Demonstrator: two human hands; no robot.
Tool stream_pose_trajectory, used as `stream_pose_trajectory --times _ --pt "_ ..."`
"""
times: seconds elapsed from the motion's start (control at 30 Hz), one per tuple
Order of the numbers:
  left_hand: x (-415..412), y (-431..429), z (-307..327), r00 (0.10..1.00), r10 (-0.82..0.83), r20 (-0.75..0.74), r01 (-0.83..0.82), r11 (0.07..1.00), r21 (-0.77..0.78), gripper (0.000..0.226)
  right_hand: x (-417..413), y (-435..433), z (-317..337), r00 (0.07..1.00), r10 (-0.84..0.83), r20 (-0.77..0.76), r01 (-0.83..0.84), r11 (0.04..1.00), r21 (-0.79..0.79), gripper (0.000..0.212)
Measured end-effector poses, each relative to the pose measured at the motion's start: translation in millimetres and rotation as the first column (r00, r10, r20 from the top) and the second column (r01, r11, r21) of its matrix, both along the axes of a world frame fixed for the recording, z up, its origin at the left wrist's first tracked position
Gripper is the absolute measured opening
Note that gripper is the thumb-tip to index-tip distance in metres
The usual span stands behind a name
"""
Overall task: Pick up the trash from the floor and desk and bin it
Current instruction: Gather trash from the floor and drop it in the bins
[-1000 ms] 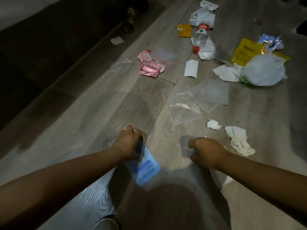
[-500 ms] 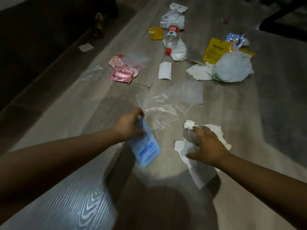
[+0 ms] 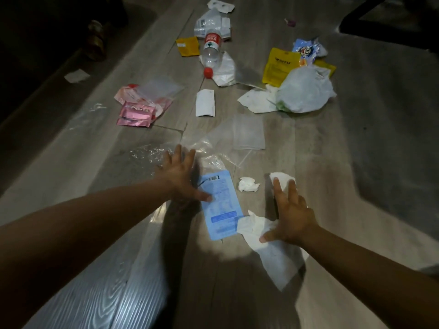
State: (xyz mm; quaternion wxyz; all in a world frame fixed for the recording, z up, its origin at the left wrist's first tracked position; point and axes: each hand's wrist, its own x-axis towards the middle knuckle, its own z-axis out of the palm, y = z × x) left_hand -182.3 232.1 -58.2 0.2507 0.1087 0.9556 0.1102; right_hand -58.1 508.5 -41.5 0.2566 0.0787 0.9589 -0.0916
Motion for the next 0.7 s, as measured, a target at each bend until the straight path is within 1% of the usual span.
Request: stream_pose_trajectory --times 0.07,0.17,0.23,0.33,0.4,0.5,0.6,0.7 --pt "-5.1 0.3 -2.1 1.000 -0.018 0.004 0.018 1.000 -0.007 0.151 -4.3 1.9 -3.0 0.997 0.057 -0.058 -0.058 0.998 -0.022 0.148" --pt "-13.6 3.0 -3.6 1.000 -0.018 0.024 0.018 1.000 0.020 0.152 -13.8 1.9 -5.9 0.972 0.208 -0.112 -0.213 0.977 -0.029 0.141" --pt "-17.2 5.1 -4.0 0.999 -0.043 0.018 0.043 0.999 0.002 0.150 -23.4 0.1 -5.8 0.947 0.302 -0.106 -0.304 0.953 -0.004 0.135" --pt "-19.5 7.7 -8.3 0.994 -0.112 0.019 0.112 0.993 -0.040 0.142 -35.4 -1.5 -7.8 0.923 0.383 -0.043 -0.380 0.923 0.064 0.120" --pt "-20.6 9.6 -10.6 0.988 -0.156 -0.005 0.156 0.987 -0.049 0.138 -36.1 2.4 -11.4 0.926 0.378 -0.014 -0.377 0.924 0.071 0.110" --pt "-25.2 14.9 -8.2 0.978 -0.197 -0.064 0.196 0.980 -0.035 0.134 -28.3 16.5 -16.4 0.948 0.318 -0.028 -0.316 0.947 0.049 0.099" --pt "-31.3 26.8 -2.2 0.973 -0.214 -0.092 0.212 0.977 -0.026 0.138 -23.5 27.6 -18.7 0.966 0.251 -0.061 -0.249 0.968 0.035 0.099" --pt "-40.8 45.6 6.6 0.969 -0.232 -0.087 0.230 0.973 -0.033 0.141 -22.9 30.5 -18.6 0.973 0.213 -0.090 -0.214 0.977 0.005 0.100"
